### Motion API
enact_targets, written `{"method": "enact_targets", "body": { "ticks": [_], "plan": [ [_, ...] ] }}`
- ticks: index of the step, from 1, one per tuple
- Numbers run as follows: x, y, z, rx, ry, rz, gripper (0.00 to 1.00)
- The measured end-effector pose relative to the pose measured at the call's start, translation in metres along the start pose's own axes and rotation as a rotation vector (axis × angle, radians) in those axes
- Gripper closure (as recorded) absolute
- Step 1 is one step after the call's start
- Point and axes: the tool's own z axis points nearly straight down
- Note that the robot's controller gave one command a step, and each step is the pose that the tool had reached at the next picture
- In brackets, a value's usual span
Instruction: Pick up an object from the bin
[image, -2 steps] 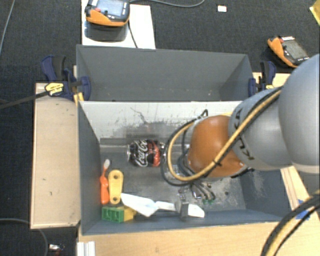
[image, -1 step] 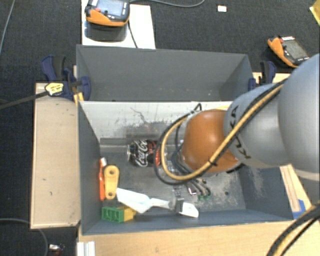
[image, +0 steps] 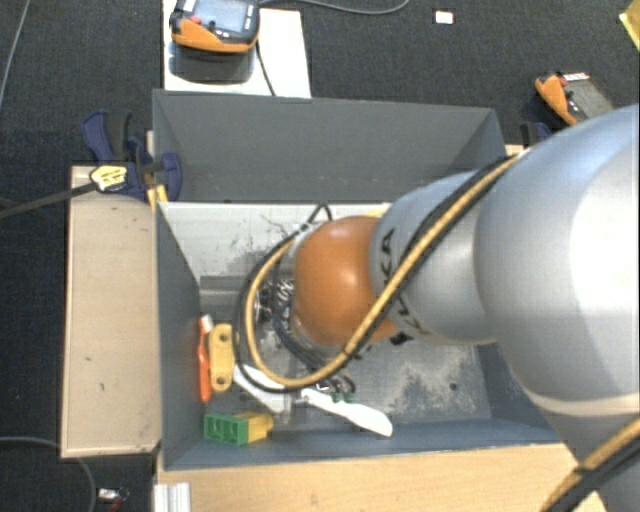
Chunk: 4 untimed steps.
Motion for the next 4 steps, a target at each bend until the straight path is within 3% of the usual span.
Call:
{"method": "enact_targets", "body": {
  "ticks": [1, 2, 4],
  "plan": [
    [-0.005, 0.031, 0.034, 0.004, -0.004, -0.258, 0.00],
    [0.010, -0.004, 0.031, -0.002, -0.011, 0.088, 1.00],
    [0.011, -0.005, 0.012, -0.002, -0.008, 0.089, 1.00]
  ]
}}
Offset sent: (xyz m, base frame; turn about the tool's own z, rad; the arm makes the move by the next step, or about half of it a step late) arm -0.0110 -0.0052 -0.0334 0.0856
